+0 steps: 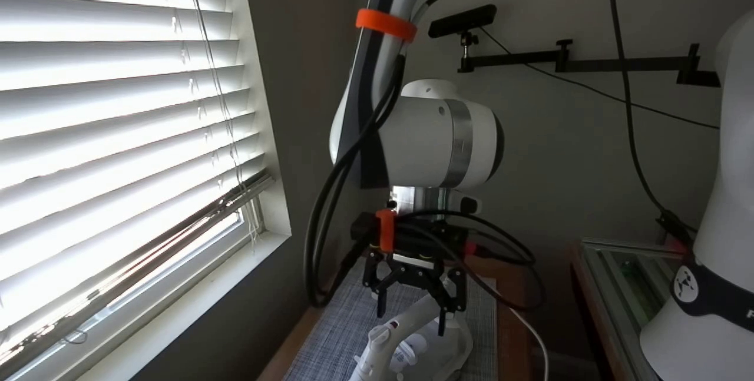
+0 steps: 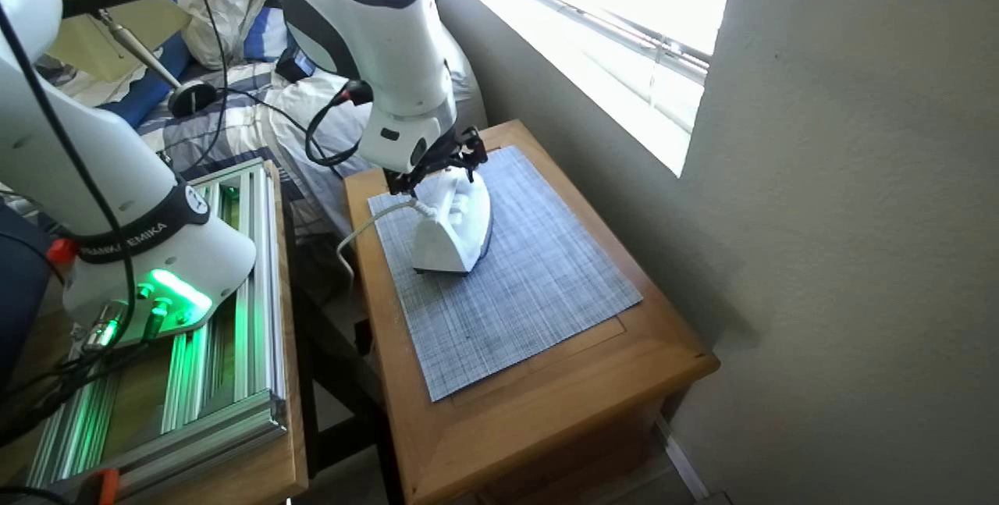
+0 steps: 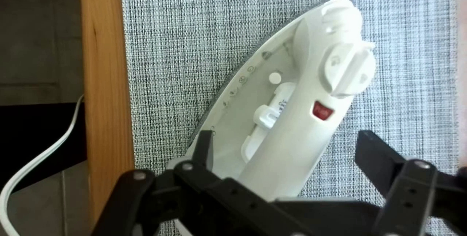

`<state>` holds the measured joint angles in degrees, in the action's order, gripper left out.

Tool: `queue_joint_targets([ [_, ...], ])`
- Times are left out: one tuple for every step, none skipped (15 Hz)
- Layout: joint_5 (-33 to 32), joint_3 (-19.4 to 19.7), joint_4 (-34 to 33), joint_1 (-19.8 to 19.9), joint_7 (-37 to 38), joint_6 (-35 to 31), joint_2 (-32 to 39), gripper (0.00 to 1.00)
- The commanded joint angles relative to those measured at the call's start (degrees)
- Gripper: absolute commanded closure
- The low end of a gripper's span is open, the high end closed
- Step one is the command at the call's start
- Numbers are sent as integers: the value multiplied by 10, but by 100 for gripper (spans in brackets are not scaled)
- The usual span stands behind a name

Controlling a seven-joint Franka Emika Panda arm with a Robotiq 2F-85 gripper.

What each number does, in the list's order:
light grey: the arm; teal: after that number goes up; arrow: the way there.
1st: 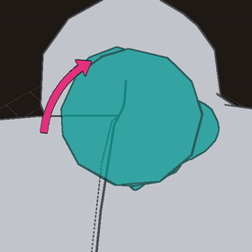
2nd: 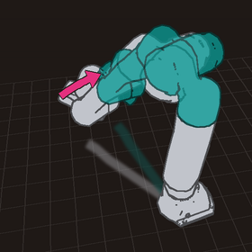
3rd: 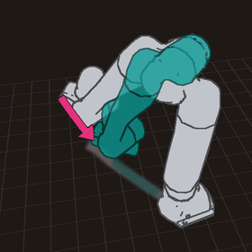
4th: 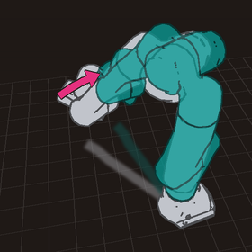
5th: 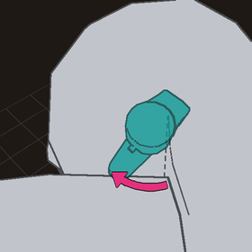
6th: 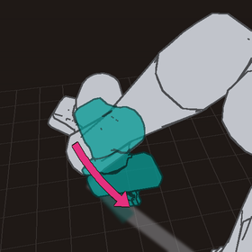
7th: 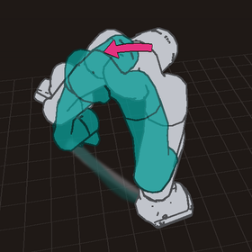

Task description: Turn the iron to the right and then press on the button of the iron

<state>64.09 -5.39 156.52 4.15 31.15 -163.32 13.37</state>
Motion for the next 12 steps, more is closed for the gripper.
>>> queue_joint_targets([
  [28,-8,-22,5,-30,-11,30,7],
  [30,-8,-25,5,-32,-11,35,14],
  [30,-8,-27,5,-33,-11,39,27],
  [31,-8,-29,5,-35,-11,42,31],
  [30,-8,-31,5,-36,-11,45,34],
  [30,-8,-33,5,-36,-12,48,36],
  [31,-8,-34,5,-37,-12,50,35],
  [31,-8,-35,5,-37,-12,51,38],
  [35,-9,-37,6,-41,-13,51,36],
  [36,-9,-38,6,-42,-13,52,45],
  [38,-10,-38,6,-44,-14,53,49],
  [40,-11,-38,7,-46,-14,52,60],
])
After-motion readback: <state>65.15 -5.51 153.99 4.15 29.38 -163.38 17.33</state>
